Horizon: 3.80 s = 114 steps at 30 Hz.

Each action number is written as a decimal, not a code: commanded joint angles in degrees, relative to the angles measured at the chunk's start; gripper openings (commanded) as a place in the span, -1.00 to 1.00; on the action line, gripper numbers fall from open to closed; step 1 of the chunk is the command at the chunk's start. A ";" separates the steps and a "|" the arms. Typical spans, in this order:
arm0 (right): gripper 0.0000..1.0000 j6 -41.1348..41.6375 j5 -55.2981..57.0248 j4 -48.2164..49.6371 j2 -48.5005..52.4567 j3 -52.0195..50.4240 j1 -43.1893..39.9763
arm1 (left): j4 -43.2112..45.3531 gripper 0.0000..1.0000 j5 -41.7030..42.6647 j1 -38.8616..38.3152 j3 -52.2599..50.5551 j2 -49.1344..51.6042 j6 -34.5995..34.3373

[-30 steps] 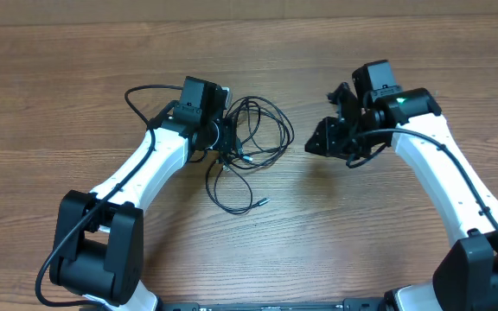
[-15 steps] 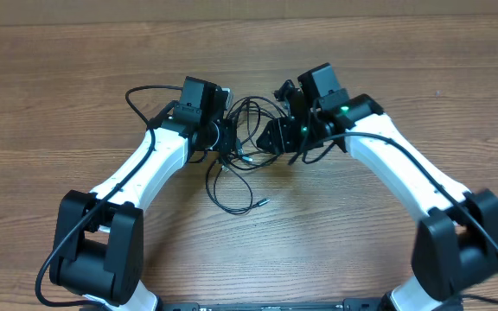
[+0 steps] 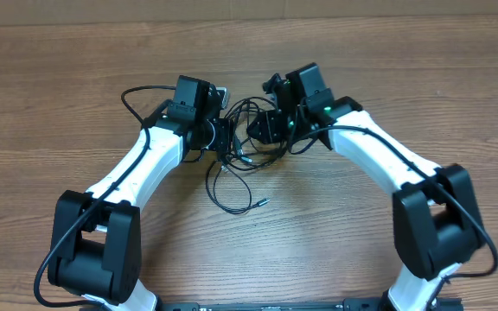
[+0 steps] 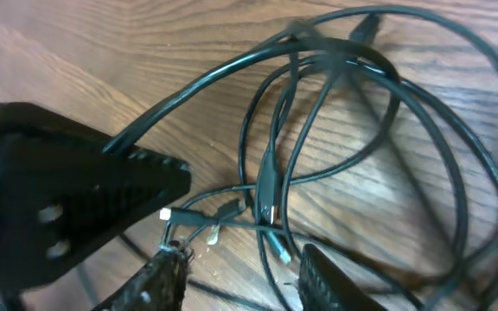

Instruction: Untangle cables

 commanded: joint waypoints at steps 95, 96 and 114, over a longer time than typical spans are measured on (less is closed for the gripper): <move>-0.92 14.99 41.92 20.79 -2.67 -12.94 1.33 | 0.09 -0.92 1.70 0.28 0.55 0.42 1.68; -0.92 14.97 44.11 21.09 -2.67 -12.96 1.33 | 0.09 -0.92 1.70 0.28 0.55 0.42 1.68; -0.93 11.37 32.76 11.13 -14.64 -11.28 1.22 | 0.09 -0.92 1.66 0.31 0.55 0.42 1.68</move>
